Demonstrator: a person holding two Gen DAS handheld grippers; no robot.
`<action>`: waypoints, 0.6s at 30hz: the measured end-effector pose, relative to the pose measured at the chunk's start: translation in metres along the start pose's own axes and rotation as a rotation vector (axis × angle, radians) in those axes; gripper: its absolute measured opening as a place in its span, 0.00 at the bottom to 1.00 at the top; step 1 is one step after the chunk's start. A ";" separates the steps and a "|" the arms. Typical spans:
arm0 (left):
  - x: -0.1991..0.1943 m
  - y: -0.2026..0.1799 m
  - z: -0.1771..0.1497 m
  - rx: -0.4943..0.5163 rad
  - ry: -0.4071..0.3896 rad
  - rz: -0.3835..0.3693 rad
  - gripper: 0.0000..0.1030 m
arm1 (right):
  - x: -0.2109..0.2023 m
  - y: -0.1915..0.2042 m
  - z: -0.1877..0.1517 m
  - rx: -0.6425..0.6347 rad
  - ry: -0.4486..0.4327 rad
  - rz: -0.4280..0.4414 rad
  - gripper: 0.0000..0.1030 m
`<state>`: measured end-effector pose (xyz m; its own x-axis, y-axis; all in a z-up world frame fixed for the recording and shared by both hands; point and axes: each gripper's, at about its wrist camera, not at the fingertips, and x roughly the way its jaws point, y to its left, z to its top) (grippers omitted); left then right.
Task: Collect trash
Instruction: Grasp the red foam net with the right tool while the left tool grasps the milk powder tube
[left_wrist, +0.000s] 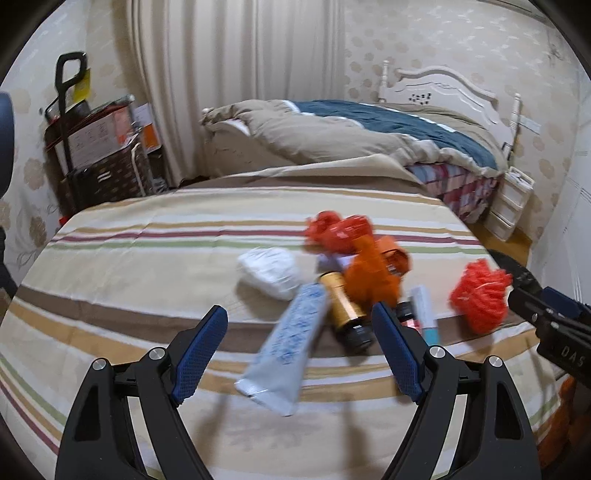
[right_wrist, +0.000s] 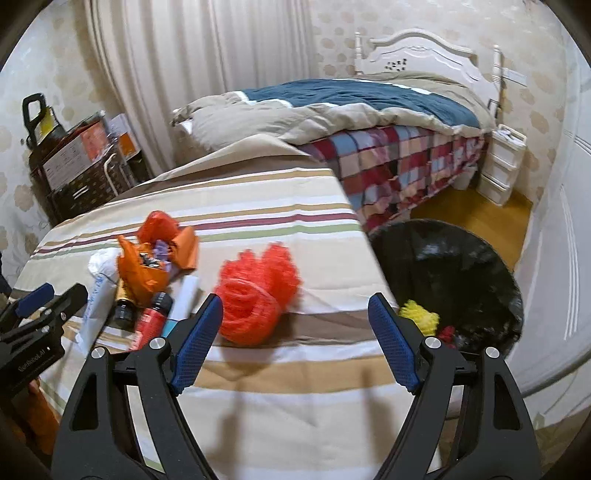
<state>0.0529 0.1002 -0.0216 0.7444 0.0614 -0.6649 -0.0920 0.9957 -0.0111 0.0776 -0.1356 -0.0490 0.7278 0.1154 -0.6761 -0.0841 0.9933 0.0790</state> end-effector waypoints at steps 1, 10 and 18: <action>0.001 0.004 0.000 -0.004 0.004 0.004 0.78 | 0.003 0.005 0.001 -0.007 0.003 0.005 0.77; 0.014 0.014 -0.014 0.005 0.058 0.008 0.78 | 0.041 0.021 0.001 -0.019 0.072 -0.022 0.77; 0.034 0.019 -0.015 0.001 0.146 -0.003 0.74 | 0.052 0.022 0.000 -0.029 0.106 -0.016 0.59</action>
<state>0.0660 0.1203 -0.0554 0.6405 0.0477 -0.7665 -0.0893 0.9959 -0.0126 0.1139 -0.1074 -0.0822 0.6535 0.0978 -0.7506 -0.0941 0.9944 0.0476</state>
